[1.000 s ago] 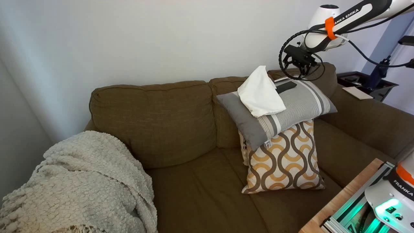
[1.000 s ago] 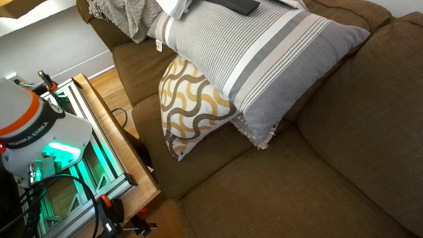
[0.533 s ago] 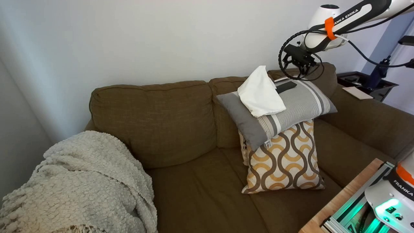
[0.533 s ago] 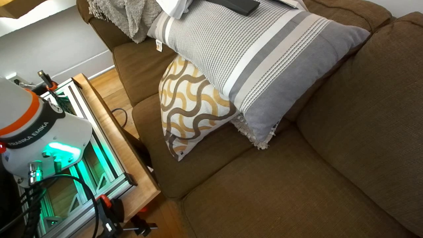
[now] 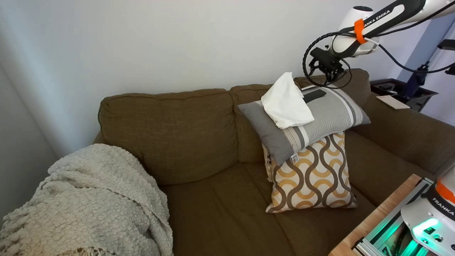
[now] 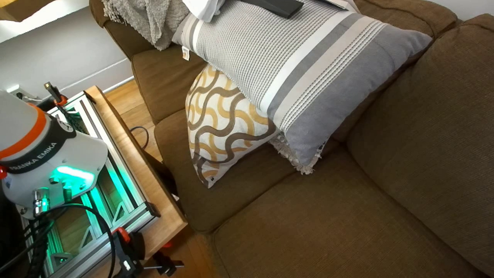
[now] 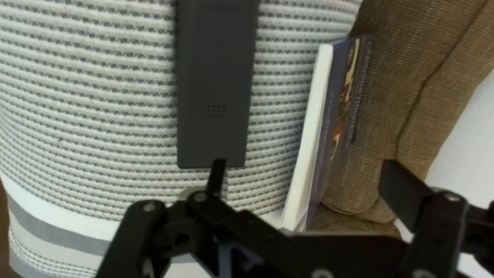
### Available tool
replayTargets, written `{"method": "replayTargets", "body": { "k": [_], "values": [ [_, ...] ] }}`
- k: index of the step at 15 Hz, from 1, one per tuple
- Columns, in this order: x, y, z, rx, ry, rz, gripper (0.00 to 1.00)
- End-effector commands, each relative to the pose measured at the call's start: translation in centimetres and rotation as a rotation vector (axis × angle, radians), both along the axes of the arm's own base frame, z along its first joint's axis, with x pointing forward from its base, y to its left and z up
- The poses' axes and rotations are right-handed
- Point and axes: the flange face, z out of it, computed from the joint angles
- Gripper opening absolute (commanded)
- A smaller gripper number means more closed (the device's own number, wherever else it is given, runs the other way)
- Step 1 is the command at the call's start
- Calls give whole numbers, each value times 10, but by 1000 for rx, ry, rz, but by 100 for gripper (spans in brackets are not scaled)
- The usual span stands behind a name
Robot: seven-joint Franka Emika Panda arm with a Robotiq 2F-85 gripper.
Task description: Put the book on the pillow
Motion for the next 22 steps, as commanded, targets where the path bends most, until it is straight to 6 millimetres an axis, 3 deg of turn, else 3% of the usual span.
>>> {"method": "replayTargets", "body": {
  "k": [1, 8, 14, 16, 17, 22],
  "values": [
    [10, -6, -5, 48, -60, -26, 100],
    [34, -14, -37, 96, -57, -45, 100],
    [61, -19, -49, 113, -77, -75, 99],
    [66, -20, -56, 114, -71, -79, 74],
    [69, -21, -58, 114, -69, -80, 70],
    [73, -25, -64, 112, -64, -88, 30]
  ]
}}
